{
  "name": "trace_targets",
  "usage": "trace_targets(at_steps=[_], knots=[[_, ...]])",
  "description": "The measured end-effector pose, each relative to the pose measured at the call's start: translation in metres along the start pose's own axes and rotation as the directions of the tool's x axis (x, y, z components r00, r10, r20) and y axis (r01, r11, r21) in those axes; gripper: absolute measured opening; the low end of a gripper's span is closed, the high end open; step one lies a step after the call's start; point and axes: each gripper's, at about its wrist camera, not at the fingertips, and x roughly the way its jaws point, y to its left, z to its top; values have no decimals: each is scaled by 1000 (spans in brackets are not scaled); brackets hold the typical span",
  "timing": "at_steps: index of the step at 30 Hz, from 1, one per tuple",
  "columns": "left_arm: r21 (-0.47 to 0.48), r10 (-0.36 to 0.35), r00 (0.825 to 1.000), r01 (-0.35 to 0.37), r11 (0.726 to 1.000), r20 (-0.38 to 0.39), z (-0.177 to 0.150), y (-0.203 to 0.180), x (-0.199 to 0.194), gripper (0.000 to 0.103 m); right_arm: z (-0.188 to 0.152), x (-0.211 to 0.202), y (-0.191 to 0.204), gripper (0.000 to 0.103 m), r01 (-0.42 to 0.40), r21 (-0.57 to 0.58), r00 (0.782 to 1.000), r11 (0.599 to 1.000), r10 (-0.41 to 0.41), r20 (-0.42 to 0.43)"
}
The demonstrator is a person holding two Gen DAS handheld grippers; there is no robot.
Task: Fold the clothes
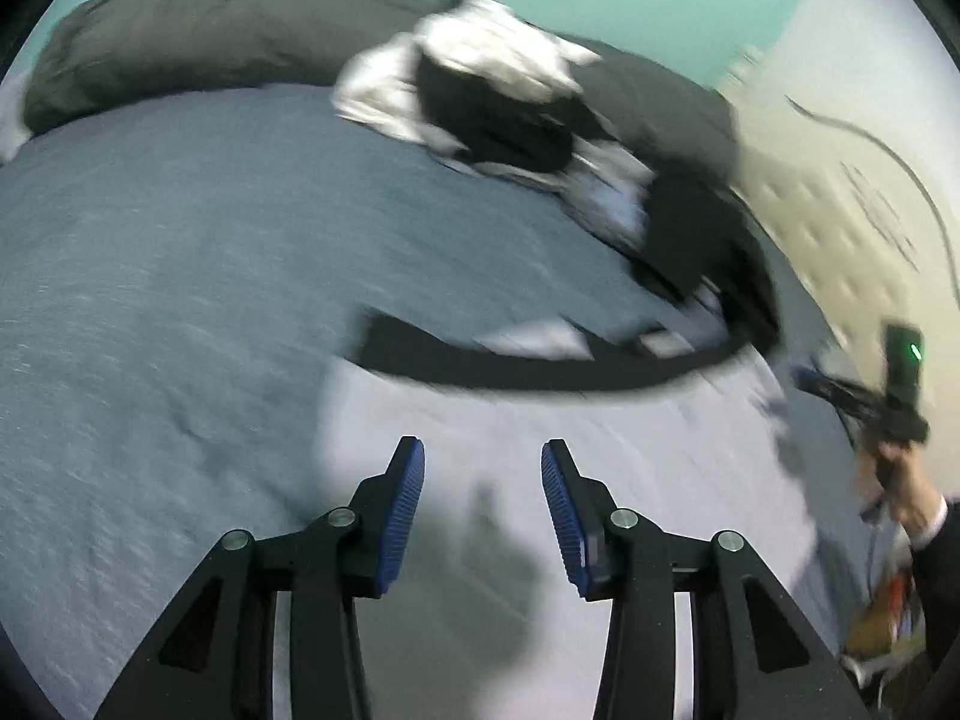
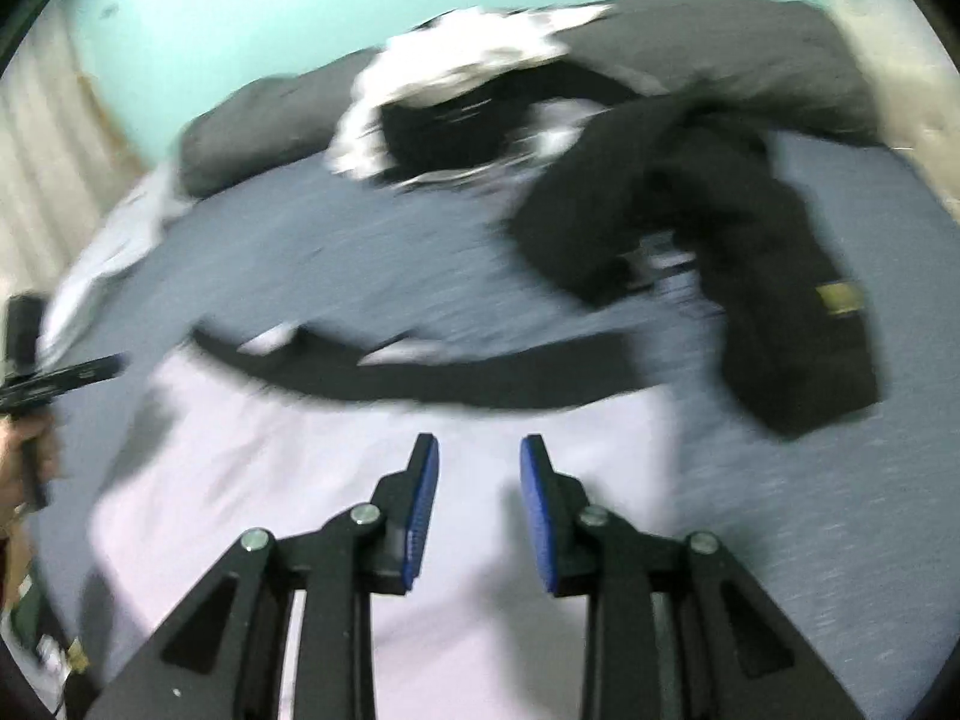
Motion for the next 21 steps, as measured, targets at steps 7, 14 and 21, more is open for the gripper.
trace_targets(at_steps=[7, 14, 21], knots=[[10, -120, 985, 122, 992, -126, -54, -64, 46, 44, -41, 38, 80, 20, -202, -29, 963, 979, 193, -186], [-16, -100, 975, 99, 995, -197, -79, -74, 89, 43, -64, 87, 84, 8, -106, -43, 947, 993, 88, -310], [-33, -92, 982, 87, 996, -166, -75, -67, 78, 39, -54, 76, 61, 7, -15, 18, 967, 1000, 19, -254]])
